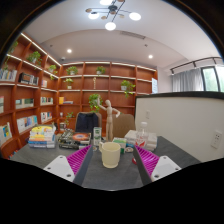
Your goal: Pour water
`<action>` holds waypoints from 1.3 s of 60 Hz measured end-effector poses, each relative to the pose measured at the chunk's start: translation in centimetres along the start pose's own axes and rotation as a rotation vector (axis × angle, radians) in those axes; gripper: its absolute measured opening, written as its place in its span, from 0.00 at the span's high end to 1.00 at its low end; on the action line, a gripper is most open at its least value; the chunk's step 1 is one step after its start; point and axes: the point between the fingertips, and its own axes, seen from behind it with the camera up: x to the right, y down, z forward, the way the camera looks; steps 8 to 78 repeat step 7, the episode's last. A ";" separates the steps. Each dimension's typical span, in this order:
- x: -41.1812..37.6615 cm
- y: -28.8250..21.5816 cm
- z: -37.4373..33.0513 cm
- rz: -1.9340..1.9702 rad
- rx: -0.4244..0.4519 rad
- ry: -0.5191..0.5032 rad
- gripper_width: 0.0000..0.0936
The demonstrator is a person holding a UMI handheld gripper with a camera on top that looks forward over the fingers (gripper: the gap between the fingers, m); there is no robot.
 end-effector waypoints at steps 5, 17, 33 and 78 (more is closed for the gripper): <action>-0.3 -0.1 -0.5 0.008 0.010 -0.004 0.08; -0.5 -0.1 -0.7 0.010 0.012 -0.004 0.08; -0.5 -0.1 -0.7 0.010 0.012 -0.004 0.08; -0.5 -0.1 -0.7 0.010 0.012 -0.004 0.08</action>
